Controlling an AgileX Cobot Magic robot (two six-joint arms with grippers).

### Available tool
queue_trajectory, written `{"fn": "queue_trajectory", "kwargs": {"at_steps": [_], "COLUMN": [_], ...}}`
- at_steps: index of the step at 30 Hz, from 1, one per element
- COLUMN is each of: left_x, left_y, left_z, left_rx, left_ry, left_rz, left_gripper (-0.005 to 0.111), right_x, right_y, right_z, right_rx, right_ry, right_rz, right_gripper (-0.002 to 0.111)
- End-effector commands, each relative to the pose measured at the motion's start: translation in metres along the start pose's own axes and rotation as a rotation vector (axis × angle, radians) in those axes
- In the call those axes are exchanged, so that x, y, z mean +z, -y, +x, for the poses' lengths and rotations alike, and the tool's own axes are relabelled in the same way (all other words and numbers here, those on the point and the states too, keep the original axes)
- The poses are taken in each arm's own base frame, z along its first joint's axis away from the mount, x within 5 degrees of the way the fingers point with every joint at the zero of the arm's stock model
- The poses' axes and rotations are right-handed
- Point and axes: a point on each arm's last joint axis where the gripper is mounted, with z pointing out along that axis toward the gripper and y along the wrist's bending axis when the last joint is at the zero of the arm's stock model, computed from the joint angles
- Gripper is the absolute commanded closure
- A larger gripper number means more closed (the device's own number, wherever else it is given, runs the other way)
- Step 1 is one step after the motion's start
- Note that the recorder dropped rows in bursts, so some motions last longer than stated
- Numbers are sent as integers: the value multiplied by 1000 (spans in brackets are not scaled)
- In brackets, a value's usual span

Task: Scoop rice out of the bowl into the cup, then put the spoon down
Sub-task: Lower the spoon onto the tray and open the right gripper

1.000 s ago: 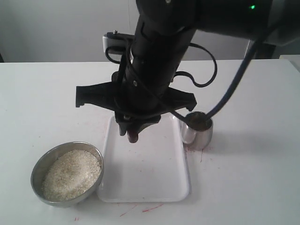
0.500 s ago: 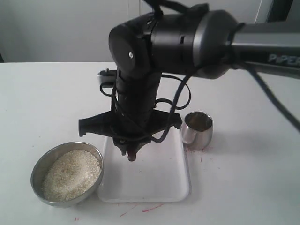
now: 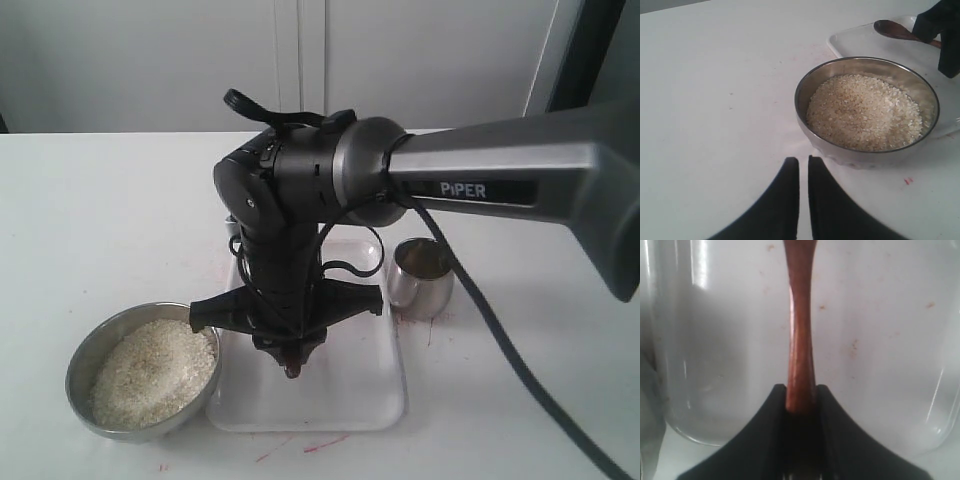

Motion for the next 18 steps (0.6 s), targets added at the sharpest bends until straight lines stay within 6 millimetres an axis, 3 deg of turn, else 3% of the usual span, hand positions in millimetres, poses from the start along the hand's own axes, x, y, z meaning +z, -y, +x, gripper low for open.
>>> {"fn": "queue_trajectory", "kwargs": {"at_steps": [1,12,18], "left_x": [0,0,0], "left_y": [1,1,1], "left_z": [-1,-1,-1], "left_rx": [-8,-8,-8], "left_ry": [3,3,3], "left_rz": [8,8,8], "left_gripper": [92,92,92], "right_x": [1,6,7], "right_y": [0,-1,11], "right_z": [3,1,-10], "right_rx": [25,46,101], "right_ry": [-15,-22,-24], "right_rz": [14,-7,-9], "right_gripper": [108,108,108]}}
